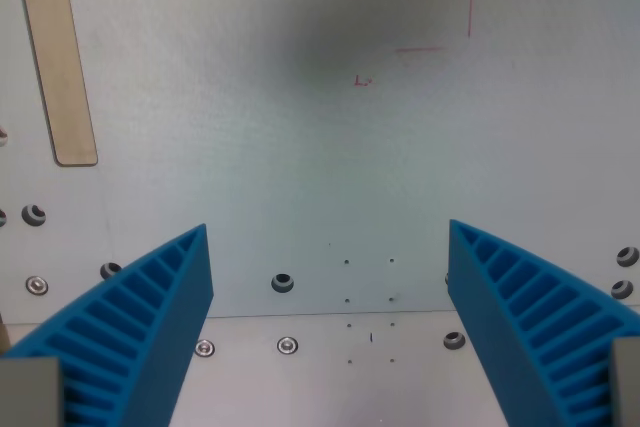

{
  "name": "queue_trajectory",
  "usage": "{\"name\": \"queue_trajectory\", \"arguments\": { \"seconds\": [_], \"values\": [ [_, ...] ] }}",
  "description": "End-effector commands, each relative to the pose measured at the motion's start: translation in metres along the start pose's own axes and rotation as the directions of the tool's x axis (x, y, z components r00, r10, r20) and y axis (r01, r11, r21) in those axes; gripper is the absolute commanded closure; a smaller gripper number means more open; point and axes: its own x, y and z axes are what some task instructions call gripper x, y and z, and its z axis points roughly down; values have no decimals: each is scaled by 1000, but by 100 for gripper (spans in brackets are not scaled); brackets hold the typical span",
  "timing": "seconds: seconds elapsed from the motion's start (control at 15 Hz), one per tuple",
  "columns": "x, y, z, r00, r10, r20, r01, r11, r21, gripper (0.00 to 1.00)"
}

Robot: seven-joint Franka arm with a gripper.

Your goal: Rotate around base negative z

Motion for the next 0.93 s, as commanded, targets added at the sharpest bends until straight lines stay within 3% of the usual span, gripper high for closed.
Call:
{"name": "queue_trajectory", "arguments": {
  "seconds": [0.07, 0.93],
  "values": [
    [0, 0, -2, 1000, 14, -4, -14, 1000, 0, 0],
    [0, 0, -2, 983, 186, -3, -186, 983, 2, 0]
  ]
}}
